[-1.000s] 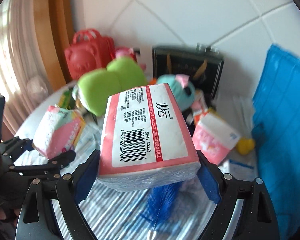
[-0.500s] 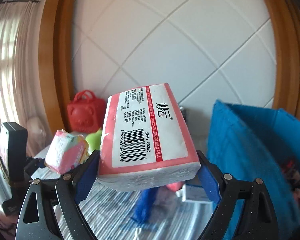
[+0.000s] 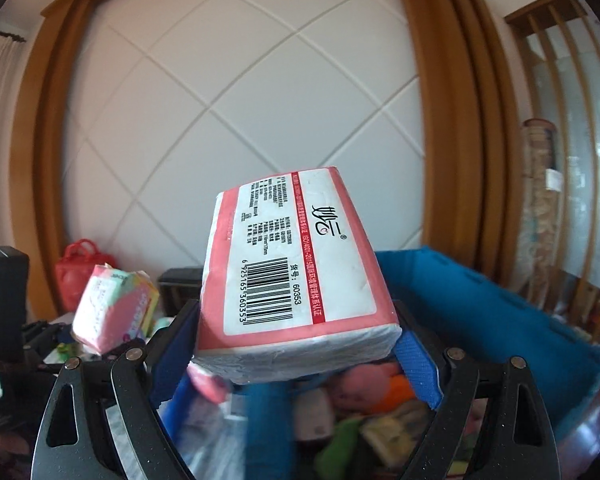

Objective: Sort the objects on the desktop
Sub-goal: 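Carry the pad pack and tissue pack over the crate and open both tools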

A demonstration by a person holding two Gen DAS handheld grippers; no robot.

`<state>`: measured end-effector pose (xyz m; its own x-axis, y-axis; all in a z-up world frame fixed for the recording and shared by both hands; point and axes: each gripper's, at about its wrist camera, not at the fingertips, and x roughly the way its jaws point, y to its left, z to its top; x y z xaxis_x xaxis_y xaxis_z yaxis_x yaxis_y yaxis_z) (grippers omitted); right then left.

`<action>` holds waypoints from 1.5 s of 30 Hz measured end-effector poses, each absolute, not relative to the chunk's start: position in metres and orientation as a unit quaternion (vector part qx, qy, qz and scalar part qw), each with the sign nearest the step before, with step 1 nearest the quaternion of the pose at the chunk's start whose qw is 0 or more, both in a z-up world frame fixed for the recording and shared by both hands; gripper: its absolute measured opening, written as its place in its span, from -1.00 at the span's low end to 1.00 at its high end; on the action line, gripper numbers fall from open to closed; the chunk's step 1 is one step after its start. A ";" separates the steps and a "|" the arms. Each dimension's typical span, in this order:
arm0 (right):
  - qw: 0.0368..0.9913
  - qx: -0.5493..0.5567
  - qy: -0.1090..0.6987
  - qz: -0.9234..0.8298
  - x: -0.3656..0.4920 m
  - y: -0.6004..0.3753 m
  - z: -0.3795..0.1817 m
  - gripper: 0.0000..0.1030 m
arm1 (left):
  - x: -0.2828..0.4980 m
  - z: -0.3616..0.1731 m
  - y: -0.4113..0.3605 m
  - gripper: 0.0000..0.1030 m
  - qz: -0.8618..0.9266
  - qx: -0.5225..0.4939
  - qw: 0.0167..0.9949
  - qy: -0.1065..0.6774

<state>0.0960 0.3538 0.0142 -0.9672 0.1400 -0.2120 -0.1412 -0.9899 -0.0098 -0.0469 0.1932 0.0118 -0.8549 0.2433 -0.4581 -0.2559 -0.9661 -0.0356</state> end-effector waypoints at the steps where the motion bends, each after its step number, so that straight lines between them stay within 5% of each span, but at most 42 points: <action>1: 0.078 -0.105 0.001 0.991 0.099 0.364 0.015 0.76 | -0.045 0.015 0.207 0.32 0.961 -0.238 0.137 0.012; 21: 0.160 -0.167 0.007 0.973 0.111 0.524 -0.028 0.76 | -0.025 0.015 0.407 0.32 0.918 -0.336 0.189 0.092; 42: 0.167 -0.224 0.027 0.960 0.094 0.558 -0.052 0.80 | -0.036 0.011 0.417 0.47 0.920 -0.344 0.165 0.092; 45: 0.168 -0.219 0.026 0.961 0.096 0.557 -0.050 1.00 | -0.036 0.010 0.415 0.47 0.920 -0.345 0.164 0.092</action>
<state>0.0962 0.5571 -0.0495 -0.8478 0.3111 -0.4296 -0.3337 -0.9424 -0.0239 -0.0360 0.4151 0.0099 -0.7085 0.2376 -0.6645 -0.3644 -0.9295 0.0562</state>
